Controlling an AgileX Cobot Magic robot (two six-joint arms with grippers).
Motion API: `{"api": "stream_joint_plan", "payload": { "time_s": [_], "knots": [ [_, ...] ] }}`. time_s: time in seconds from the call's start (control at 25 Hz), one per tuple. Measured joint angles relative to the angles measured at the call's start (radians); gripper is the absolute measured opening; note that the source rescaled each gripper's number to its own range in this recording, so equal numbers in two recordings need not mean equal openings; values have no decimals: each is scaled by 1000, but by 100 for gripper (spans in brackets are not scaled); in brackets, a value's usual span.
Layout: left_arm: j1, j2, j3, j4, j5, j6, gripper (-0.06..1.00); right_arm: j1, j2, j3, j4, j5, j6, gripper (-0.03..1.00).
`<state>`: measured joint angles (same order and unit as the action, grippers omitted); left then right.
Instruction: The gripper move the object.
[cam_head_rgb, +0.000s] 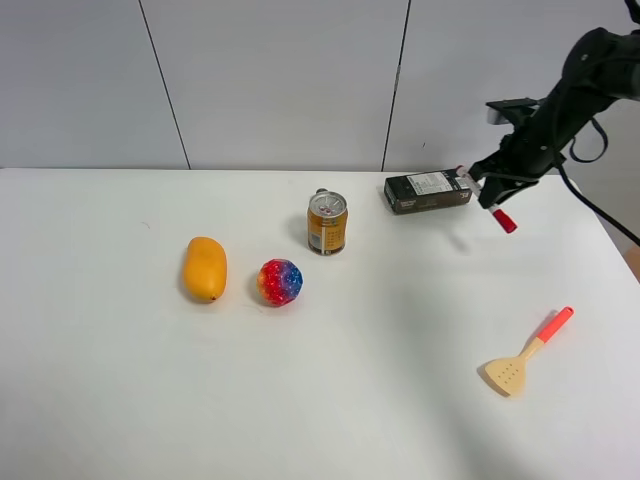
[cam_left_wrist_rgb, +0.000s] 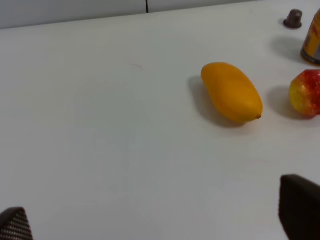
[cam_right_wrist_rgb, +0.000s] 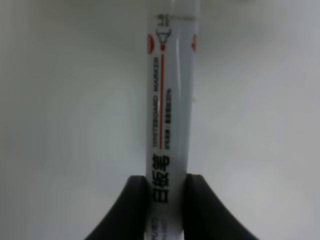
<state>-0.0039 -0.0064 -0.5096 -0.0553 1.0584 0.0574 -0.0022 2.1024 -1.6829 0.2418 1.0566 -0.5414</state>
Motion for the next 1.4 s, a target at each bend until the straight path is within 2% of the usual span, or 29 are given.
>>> {"api": "stream_joint_plan", "payload": {
  "time_s": [0.12,0.36,0.48,0.64,0.92,1.08,1.16,1.32,1.36,1.4],
  "knots": [
    [0,0,0,0,0,0,100,96,-1,0,32,-19,3,0],
    [0,0,0,0,0,-1,100,230,7,0,67,-148,4,0],
    [0,0,0,0,0,-1,100,241,41,0,73,-190,4,0],
    [0,0,0,0,0,-1,100,241,131,-60,65,-188,4,0],
    [0,0,0,0,0,0,100,241,298,-293,66,-102,63,0],
    [0,0,0,0,0,0,100,241,326,-336,76,-103,81,1],
    [0,0,0,0,0,0,100,241,331,-340,79,-112,81,11],
    [0,0,0,0,0,-1,100,242,334,-340,84,-155,100,69],
    [0,0,0,0,0,-1,100,243,334,-341,84,-169,119,80],
    [0,0,0,0,0,0,100,244,334,-341,86,-181,142,88]
  ]
}}
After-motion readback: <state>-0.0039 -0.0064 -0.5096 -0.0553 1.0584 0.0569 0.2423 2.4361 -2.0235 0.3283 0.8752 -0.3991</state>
